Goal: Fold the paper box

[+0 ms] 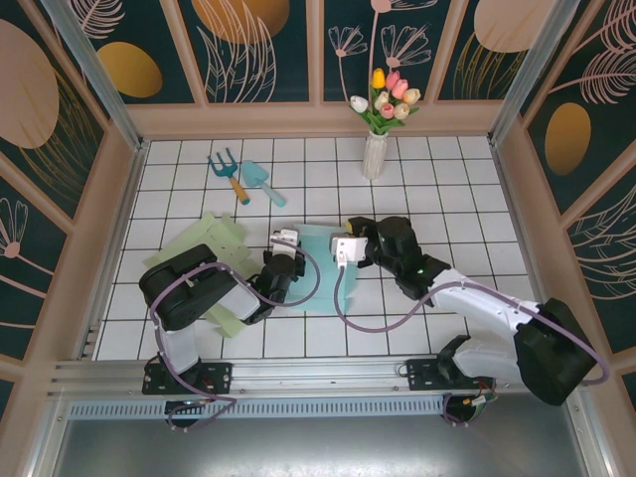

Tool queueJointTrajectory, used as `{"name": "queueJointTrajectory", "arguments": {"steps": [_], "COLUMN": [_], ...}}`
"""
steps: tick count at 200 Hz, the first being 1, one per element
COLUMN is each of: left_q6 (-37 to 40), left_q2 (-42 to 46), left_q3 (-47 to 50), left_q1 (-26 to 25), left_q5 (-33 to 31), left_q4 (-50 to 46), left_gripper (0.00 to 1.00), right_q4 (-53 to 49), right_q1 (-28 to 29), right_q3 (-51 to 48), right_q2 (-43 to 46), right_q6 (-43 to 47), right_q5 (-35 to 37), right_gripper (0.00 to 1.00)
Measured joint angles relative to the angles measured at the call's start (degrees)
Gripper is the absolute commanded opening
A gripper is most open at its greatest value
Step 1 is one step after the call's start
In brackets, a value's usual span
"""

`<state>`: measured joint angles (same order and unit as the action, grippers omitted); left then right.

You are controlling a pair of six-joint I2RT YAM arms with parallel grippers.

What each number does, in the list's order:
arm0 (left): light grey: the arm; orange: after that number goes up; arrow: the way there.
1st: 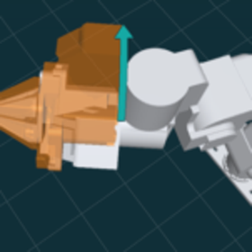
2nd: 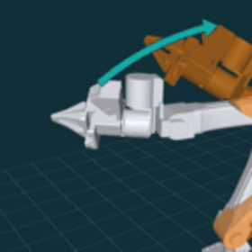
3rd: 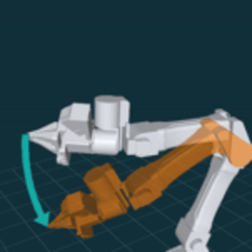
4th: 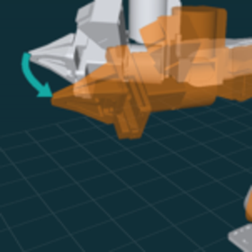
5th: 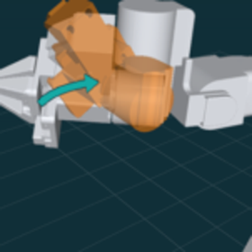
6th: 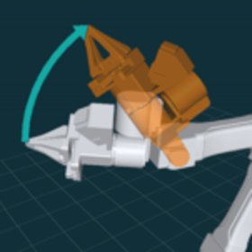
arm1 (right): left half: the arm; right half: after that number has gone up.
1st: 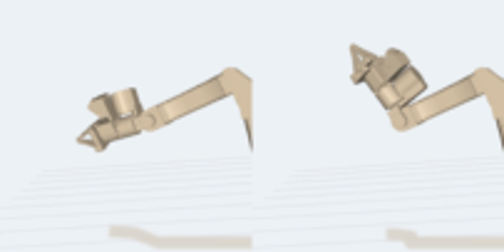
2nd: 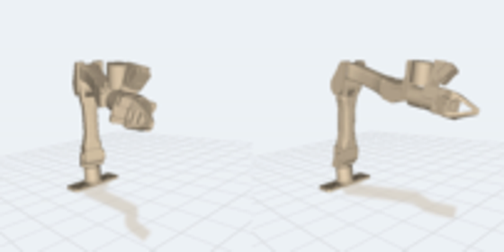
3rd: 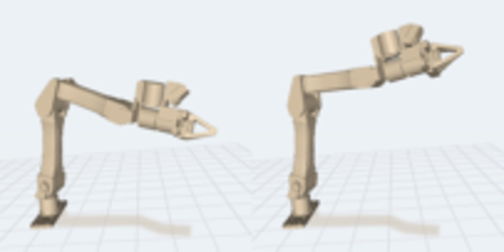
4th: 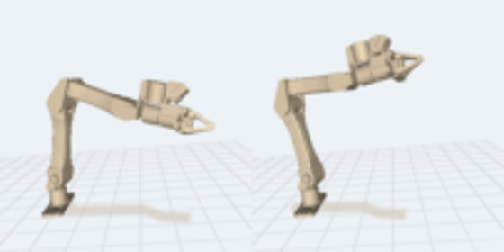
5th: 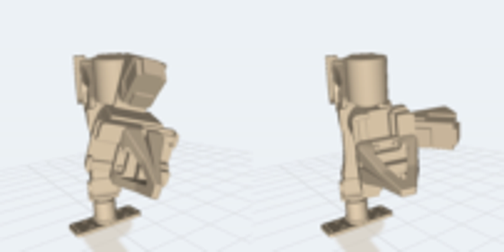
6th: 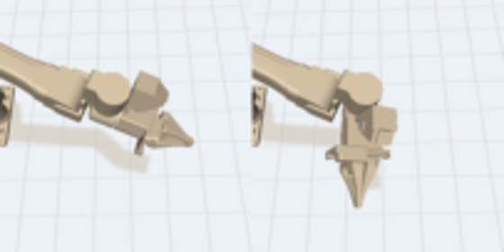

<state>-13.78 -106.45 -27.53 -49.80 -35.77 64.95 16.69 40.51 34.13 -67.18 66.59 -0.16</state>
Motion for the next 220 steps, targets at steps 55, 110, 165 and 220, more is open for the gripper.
{"name": "queueJointTrajectory", "arguments": {"steps": [55, 110, 165, 220], "left_q6": [0.1, 0.7, 0.7, 1.2], "left_q2": [0.0, -1.8, -2.1, -2.1], "left_q3": [0.0, -1.5, -3.1, -3.2], "left_q1": [0.0, 0.0, 0.0, 0.0], "left_q5": [-2.9, -3.1, -2.7, -2.6], "left_q4": [0.2, 1.7, 1.0, 0.3], "left_gripper": [0.00, 0.00, 0.00, 0.00], "right_q4": [6.5, 3.2, 10.1, 17.1], "right_q1": [0.8, 0.8, -0.2, -5.5], "right_q3": [0.1, -2.3, -5.8, -8.8], "right_q2": [7.6, 4.8, -3.8, -8.6], "right_q6": [-49.2, -84.0, -97.0, -103.1], "right_q5": [10.2, 9.7, 1.6, -2.6], "right_gripper": [0.36, 0.43, 0.47, 0.48]}}
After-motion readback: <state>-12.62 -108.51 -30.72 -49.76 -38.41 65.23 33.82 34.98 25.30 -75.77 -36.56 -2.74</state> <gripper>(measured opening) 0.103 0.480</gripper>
